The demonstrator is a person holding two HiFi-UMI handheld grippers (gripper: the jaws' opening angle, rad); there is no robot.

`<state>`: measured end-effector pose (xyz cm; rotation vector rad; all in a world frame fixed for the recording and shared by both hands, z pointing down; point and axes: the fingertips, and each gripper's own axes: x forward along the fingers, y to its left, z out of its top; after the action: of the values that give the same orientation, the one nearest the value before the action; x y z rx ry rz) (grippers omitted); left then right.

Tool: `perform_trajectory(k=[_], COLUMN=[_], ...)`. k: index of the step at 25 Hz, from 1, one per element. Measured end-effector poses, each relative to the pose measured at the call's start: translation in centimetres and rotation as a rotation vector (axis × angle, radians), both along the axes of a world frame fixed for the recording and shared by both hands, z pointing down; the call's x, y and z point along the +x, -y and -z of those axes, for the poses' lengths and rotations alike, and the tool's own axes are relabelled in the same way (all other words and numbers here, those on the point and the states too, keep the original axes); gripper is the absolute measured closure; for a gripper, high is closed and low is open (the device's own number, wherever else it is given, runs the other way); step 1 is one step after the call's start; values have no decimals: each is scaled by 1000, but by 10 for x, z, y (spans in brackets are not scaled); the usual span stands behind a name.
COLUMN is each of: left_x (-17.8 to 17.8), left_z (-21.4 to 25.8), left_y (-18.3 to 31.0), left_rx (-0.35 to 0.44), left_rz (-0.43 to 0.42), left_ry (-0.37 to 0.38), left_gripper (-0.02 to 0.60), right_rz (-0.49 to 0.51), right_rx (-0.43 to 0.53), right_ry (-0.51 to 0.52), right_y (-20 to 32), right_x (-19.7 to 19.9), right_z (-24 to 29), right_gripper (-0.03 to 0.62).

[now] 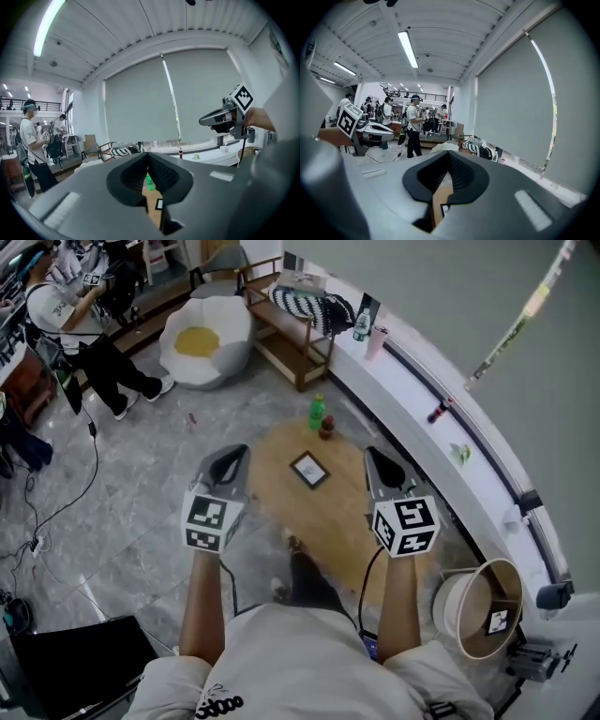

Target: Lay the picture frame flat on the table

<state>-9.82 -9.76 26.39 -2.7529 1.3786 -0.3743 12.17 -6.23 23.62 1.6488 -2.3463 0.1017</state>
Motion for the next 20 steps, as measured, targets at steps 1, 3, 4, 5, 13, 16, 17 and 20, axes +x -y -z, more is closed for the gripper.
perform_trajectory(k=[1, 3, 4, 5, 13, 16, 17, 20], left_x=[2, 5, 7, 9, 14, 15, 14, 14], left_z=[6, 20, 27, 33, 83, 101, 106, 118], left_y=[-3, -10, -14, -17, -39, -47, -50, -58], left_rx=[12, 38, 52, 66, 161, 195, 205, 227], left_rz=[-6, -16, -21, -25, -49, -57, -61, -68], left_ry=[-4, -13, -17, -21, -40, -50, -49, -45], left_gripper=[571, 571, 571, 571, 571, 571, 571, 571], right_rz=[5, 14, 18, 21, 49, 67, 73, 89], right_rx=[12, 33, 42, 51, 139, 170, 180, 203], right_ry=[-2, -4, -2, 2, 5, 0, -2, -7], right_y=[-3, -10, -14, -18, -40, -45, -46, -52], right_x=[-1, -3, -4, -4, -14, -19, -21, -27], right_z=[6, 16, 21, 27, 74, 89, 94, 104], right_gripper=[591, 591, 591, 591, 591, 591, 591, 591])
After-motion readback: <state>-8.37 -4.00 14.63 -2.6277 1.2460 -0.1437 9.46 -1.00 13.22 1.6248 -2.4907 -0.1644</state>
